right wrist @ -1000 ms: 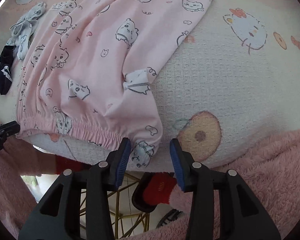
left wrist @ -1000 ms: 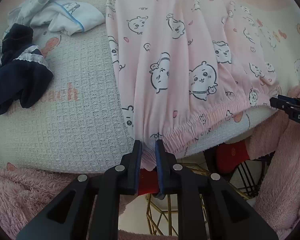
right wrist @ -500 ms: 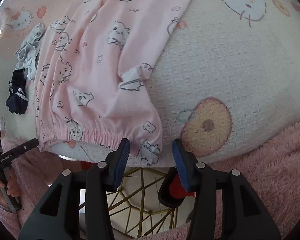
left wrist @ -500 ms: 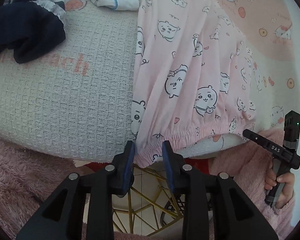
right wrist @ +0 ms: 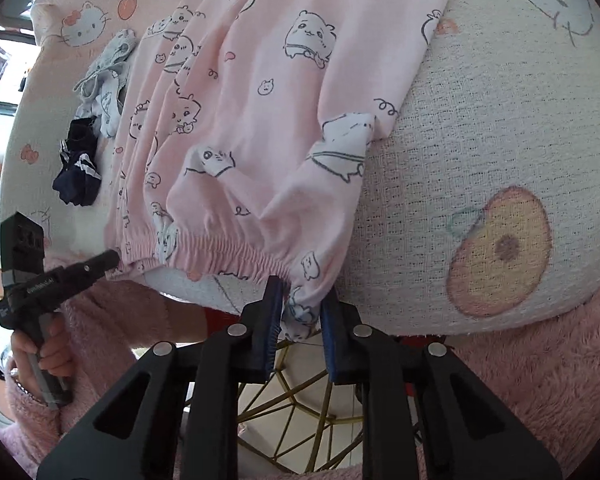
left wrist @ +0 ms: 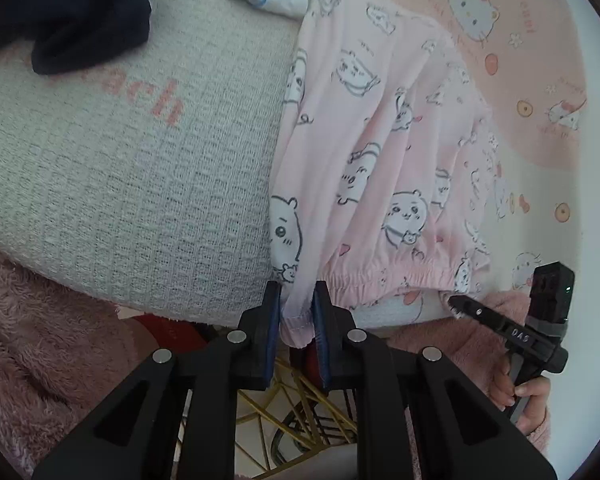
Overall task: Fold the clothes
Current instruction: 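Hold the pink pants waistband with both grippers and pull it taut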
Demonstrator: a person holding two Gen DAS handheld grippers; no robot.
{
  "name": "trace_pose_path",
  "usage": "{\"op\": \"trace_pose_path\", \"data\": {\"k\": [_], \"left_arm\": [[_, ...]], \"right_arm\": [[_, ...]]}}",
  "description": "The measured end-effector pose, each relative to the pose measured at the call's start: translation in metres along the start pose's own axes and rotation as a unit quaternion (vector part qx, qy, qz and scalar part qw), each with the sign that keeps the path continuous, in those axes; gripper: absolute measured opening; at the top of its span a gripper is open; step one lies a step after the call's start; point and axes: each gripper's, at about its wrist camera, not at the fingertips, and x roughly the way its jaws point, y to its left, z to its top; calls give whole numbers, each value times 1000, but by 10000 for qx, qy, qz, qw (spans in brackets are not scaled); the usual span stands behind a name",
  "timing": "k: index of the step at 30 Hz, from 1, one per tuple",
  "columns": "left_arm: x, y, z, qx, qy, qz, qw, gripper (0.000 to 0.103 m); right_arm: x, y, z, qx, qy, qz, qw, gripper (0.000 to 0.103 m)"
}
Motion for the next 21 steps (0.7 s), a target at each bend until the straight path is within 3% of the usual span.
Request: {"op": "trace_pose_path", "data": {"k": [2, 8, 10, 12, 16, 19, 21], "left_arm": [[2, -5, -1, 116, 30, 65, 9999, 18], [-20, 4, 1, -16, -462, -23, 9989, 11], [-31, 12, 3, -121, -639, -119, 9978, 11], [-29, 11, 3, -95, -514, -306, 9982, 11], [-14, 4, 1, 87, -258, 6, 9996, 15], [-15, 12, 3, -99, -217, -205, 9995, 19], [-14, 18, 4, -251, -173, -256, 9992, 29]], "right_arm": [[-5, -5, 3, 44, -76, 61, 9999, 11], [6, 9, 4, -60, -290, 75, 9995, 9], [-1, 3, 7, 38, -463, -155, 9988, 8], [2, 13, 14, 106, -692, -582, 9958, 8], [-2, 19, 10, -186, -679, -989, 9926, 8], [-2, 13, 10, -67, -560, -705, 9959, 12], [1, 5, 13, 133, -426, -377, 9983, 23]]}}
